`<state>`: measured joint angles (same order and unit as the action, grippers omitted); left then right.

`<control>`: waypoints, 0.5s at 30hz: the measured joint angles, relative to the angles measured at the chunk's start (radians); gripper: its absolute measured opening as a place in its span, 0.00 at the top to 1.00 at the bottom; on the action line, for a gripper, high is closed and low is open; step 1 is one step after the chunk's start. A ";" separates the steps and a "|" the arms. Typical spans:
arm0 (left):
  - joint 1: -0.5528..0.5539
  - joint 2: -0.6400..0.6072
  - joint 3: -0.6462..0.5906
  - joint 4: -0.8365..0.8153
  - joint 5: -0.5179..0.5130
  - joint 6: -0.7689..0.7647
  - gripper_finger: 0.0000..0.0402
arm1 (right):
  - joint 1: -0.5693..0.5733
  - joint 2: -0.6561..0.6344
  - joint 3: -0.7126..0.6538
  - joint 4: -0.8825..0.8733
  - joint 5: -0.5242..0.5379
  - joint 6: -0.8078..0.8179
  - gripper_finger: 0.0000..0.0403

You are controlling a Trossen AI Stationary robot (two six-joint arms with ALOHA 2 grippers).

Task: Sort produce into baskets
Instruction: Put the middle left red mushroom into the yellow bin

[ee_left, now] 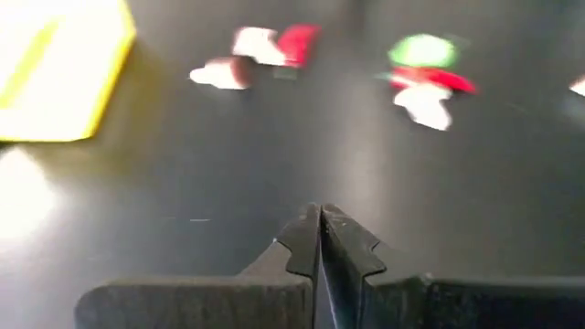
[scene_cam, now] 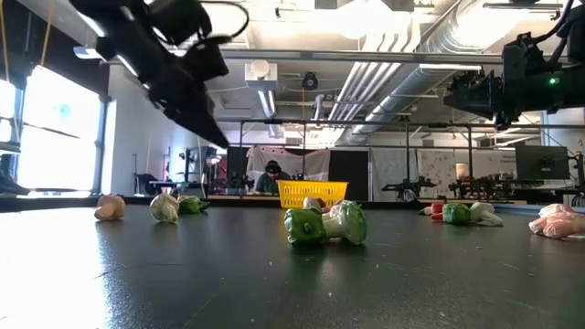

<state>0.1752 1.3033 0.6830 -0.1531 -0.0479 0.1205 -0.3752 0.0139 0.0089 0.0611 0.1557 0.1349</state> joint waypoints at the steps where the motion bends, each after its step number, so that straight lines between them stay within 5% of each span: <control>1: 0.038 0.000 0.000 0.004 0.000 -0.001 1.00 | 0.000 0.000 0.000 -0.002 0.002 0.000 0.99; 15: 0.446 0.007 0.000 -0.179 0.015 -0.048 0.95 | 0.000 0.000 0.000 -0.018 0.027 0.020 0.78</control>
<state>0.6214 1.3100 0.6834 -0.3325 -0.0332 0.0723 -0.3752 0.0143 0.0086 0.0433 0.1829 0.1551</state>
